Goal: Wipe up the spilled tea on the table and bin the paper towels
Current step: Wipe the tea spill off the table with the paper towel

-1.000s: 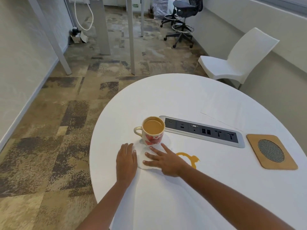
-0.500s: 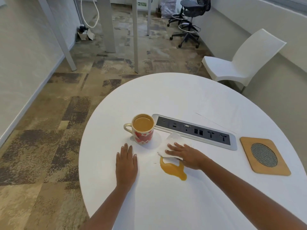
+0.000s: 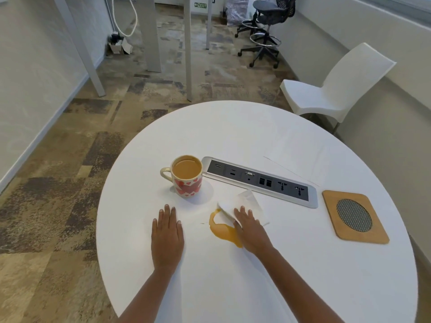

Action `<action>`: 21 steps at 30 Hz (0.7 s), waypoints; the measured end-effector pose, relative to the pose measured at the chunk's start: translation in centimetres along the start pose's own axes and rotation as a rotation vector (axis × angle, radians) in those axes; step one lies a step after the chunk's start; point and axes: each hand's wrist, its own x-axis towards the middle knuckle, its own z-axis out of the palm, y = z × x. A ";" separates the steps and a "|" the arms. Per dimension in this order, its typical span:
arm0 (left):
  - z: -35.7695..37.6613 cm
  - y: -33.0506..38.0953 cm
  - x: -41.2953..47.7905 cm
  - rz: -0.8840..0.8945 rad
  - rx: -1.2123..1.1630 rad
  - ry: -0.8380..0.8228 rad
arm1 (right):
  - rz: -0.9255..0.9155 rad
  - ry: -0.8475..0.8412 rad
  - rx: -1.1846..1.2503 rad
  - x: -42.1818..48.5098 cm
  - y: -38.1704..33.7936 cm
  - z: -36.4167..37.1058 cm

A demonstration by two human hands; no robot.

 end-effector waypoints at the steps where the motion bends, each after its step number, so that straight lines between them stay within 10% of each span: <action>1: 0.1 0.0 -0.2 -0.003 -0.001 0.003 | -0.001 0.007 -0.025 -0.2 -0.1 0.3; 21: 1.5 0.2 -2.6 -0.053 -0.008 0.069 | -0.078 0.190 -0.141 -2.1 0.4 1.0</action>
